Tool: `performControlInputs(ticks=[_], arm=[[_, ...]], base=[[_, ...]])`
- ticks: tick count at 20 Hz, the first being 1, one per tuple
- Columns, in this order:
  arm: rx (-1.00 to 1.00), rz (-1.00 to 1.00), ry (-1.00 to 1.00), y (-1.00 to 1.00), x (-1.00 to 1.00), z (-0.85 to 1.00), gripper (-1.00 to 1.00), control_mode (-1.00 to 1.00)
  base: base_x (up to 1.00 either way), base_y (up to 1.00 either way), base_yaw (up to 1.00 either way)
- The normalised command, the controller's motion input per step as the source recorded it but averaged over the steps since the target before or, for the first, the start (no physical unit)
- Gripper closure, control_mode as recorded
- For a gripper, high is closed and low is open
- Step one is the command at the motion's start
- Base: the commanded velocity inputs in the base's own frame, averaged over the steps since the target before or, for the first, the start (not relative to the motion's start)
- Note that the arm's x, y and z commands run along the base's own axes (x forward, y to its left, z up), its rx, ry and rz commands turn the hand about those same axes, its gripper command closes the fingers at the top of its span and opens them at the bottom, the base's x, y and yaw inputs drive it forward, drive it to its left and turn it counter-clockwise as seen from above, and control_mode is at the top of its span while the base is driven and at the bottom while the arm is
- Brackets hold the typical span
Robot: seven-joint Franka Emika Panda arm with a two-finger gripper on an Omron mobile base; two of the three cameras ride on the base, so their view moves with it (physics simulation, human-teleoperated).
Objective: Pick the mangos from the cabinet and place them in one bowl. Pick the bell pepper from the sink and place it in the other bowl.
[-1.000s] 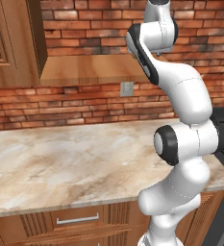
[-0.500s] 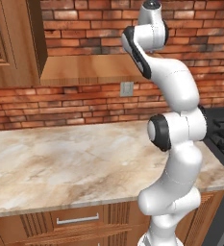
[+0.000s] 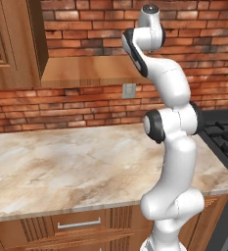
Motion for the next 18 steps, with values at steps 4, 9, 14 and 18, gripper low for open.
performControlInputs(ticks=[4, 9, 14, 18], arm=[[0.0, 0.03, 0.01, -0.03, 0.48, -0.07, -1.0, -1.0], [0.0, 0.01, 0.0, -0.09, 0.29, -0.12, -1.0, -1.0], [0.0, -0.02, 0.03, 0.01, -0.06, -0.23, 1.0, -1.0], [0.0, -0.07, 0.0, 0.06, -0.16, -0.16, 1.0, -1.0]], base=[[0.0, 0.0, 0.0], [0.0, 0.0, 0.0], [0.0, 0.0, 0.0], [0.0, 0.0, 0.0]])
